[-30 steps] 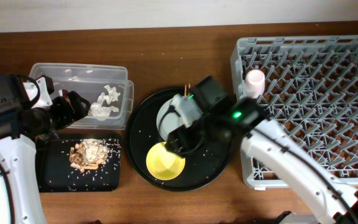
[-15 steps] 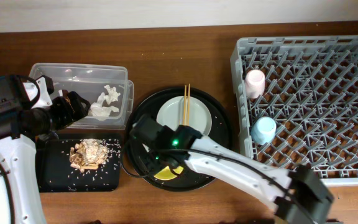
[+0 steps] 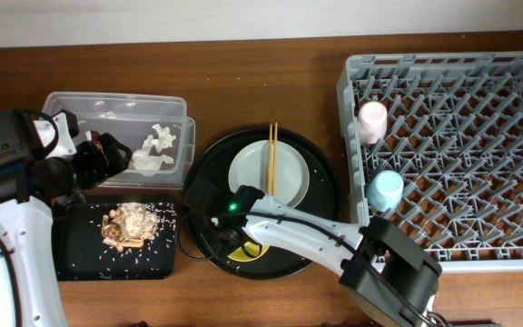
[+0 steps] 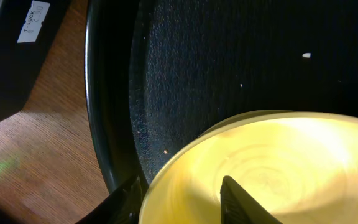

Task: Sort waste into correct bins and load items into the dishwasher rack
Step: 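Grasp the yellow bowl rim with the right gripper, then carry the yellow bowl to the rack and set it down upside down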

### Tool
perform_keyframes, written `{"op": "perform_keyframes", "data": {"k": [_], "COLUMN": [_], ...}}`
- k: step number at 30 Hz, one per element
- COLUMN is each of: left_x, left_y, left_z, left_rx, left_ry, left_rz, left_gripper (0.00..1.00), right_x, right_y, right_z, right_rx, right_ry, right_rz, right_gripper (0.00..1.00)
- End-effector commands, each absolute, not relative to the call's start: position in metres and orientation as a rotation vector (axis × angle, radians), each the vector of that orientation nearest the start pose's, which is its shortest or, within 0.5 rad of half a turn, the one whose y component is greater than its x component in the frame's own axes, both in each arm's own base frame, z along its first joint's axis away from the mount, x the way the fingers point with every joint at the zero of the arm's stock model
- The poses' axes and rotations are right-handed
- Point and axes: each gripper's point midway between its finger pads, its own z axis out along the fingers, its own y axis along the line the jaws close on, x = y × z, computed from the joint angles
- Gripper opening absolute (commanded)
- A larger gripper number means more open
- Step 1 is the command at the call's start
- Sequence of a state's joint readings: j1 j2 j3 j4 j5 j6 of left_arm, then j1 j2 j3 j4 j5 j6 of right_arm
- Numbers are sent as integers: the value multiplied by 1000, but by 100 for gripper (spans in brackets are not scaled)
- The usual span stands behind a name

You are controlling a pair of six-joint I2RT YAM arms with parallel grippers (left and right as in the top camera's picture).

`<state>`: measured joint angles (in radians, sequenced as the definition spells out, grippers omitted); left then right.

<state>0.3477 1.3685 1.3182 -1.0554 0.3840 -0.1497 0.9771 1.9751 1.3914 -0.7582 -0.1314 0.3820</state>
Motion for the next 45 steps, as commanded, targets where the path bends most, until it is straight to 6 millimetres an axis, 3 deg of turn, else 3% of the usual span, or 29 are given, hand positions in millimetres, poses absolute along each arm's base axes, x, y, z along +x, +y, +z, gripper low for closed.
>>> {"op": "perform_keyframes", "data": {"k": [1,7,11,12,17,22,29,33,36,40,45], "left_x": [318,318,318,318,318,318,318,318,318,318,318], "left_y": [50,50,50,50,50,50,50,50,50,50,50], "left_z": [214,214,214,214,214,214,214,214,214,214,214], "left_rx": [-522,-522,-522,-522,-522,-522,-522,-522,-521,-522,-522], "left_ry": [2550,2550,2550,2550,2550,2550,2550,2550,2550,2550,2550], "left_rz": [-427,-427,-427,-427,-427,-427,-427,-427,-427,-427,-427], "left_gripper": [100,100,100,100,100,100,100,100,100,100,100], "right_x": [213,208,206,205,201,197,204,229,260,303,351], "right_y": [360,356,354,353,358,365,355,317,274,207,129], "right_z": [33,32,32,31,36,82,181,235,269,300,318], "right_rx": [-917,-923,-926,-927,-936,-940,-958,-808,-670,-498,-287], "right_ry": [2891,2919,2930,2934,2942,2893,2666,2560,2471,2373,2283], "right_rz": [370,357,352,348,408,525,650,696,681,662,771], "right_gripper": [36,26,26,19,9,4,4,4,4,4,4]}}
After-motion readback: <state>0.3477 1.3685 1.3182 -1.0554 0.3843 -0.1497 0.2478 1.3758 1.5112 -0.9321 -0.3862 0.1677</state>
